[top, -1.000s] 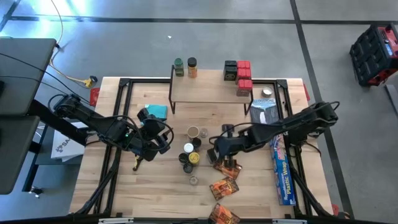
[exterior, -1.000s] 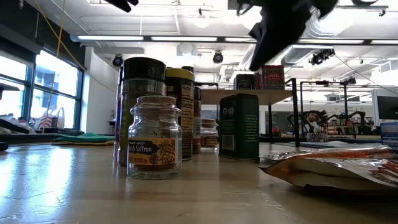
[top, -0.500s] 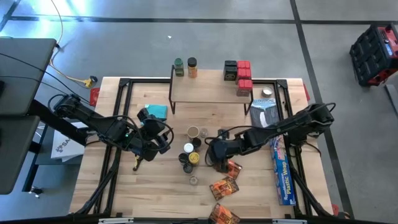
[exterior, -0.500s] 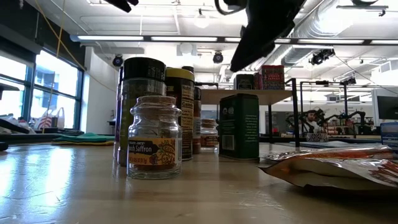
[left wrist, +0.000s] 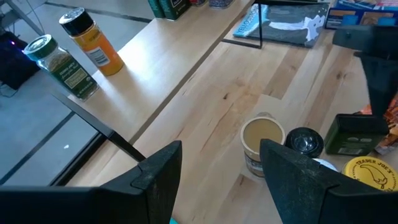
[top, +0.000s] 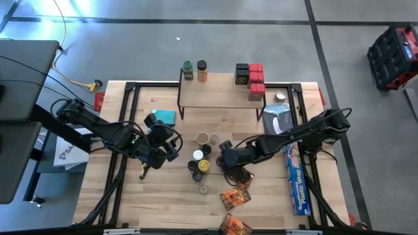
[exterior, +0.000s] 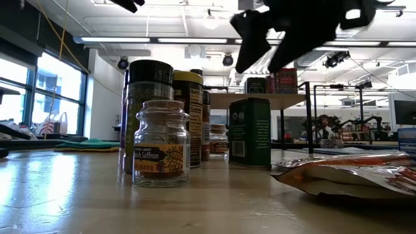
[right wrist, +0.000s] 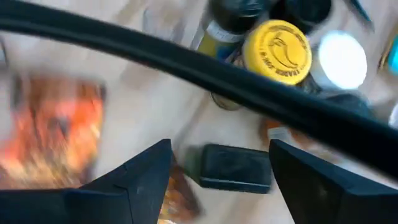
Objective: Shelf spices
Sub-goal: Put the black seasoning can on the shelf
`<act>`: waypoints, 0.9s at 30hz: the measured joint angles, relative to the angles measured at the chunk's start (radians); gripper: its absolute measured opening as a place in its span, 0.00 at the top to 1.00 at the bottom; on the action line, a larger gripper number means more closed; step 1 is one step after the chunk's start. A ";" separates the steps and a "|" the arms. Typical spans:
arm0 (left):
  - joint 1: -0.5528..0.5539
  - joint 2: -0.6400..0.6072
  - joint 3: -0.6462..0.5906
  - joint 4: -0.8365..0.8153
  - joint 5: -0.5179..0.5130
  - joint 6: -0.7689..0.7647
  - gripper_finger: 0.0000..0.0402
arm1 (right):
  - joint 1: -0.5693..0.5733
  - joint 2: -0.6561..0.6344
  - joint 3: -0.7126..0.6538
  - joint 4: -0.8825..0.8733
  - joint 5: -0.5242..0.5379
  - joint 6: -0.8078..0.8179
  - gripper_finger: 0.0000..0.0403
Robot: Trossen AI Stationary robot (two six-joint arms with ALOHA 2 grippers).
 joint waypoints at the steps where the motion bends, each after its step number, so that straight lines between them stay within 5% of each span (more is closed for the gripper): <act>1: 0.000 0.000 0.000 0.000 0.000 0.000 0.48 | -0.003 0.000 0.000 -0.013 0.001 -0.083 0.35; 16: 0.012 0.000 0.000 0.000 0.015 0.010 0.48 | -0.018 0.058 0.001 -0.089 0.070 -0.866 0.35; 22: 0.011 0.000 0.000 0.000 0.017 0.003 0.48 | -0.018 0.106 0.001 -0.013 0.129 -1.004 0.35; 27: 0.011 0.000 0.000 0.000 0.019 0.002 0.48 | -0.029 0.111 0.001 -0.029 0.080 -1.000 0.35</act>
